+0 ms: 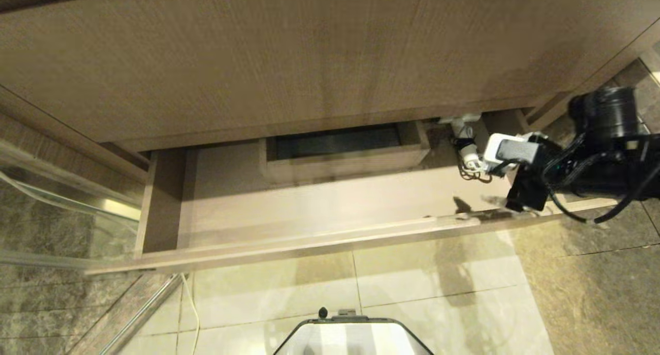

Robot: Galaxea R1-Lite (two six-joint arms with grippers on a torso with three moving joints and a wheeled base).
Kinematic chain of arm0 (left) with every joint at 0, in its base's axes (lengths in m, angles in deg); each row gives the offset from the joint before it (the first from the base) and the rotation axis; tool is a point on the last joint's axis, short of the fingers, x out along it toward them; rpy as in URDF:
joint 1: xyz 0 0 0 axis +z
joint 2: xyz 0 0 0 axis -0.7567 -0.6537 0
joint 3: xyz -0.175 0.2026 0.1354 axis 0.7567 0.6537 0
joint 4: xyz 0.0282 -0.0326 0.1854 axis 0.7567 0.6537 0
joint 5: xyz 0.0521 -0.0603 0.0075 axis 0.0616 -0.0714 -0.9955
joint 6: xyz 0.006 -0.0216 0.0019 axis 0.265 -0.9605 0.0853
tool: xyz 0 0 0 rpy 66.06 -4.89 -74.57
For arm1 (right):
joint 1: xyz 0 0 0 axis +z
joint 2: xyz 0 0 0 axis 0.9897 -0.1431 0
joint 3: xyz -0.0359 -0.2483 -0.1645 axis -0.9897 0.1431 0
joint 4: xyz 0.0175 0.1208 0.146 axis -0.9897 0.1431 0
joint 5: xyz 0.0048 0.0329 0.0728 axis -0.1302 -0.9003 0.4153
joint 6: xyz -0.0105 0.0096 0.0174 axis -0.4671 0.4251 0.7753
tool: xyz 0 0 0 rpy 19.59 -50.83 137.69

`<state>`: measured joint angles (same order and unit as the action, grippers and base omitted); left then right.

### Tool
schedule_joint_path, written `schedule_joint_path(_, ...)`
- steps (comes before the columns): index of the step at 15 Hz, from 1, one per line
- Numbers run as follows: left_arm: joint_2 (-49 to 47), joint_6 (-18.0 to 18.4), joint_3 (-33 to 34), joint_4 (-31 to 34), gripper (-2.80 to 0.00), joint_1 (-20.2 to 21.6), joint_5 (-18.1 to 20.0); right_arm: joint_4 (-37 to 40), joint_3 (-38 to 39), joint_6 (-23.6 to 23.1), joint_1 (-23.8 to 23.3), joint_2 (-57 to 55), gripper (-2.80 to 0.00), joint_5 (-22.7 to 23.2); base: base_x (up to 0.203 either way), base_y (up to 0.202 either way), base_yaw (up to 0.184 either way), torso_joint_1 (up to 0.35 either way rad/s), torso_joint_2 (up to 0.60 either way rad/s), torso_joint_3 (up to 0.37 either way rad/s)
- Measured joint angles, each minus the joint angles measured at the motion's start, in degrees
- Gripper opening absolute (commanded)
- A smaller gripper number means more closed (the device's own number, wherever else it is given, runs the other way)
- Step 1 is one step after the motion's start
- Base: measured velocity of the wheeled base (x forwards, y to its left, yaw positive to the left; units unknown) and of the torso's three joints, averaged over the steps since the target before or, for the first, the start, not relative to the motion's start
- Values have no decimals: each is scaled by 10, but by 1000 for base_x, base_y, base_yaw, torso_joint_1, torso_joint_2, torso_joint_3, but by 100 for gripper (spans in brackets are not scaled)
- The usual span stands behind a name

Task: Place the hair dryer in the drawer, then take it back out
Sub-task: Pull open the drawer

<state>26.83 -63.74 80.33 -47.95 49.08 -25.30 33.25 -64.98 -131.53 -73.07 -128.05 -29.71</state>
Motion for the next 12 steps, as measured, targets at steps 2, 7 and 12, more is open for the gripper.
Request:
schedule_joint_path(2, 0, 0, 0, 0, -280, 0, 0, 22, 40, 46, -9, 45, -280, 4, 0, 0, 0, 0, 0, 0)
schedule_joint_path(7, 0, 0, 0, 0, -280, 1, 0, 70, 161, 247, -37, 206, -280, -17, 0, 0, 0, 0, 0, 0)
schedule_joint_path(12, 0, 0, 0, 0, -280, 0, 0, 74, 170, 290, -49, 229, -280, -22, 0, 0, 0, 0, 0, 0)
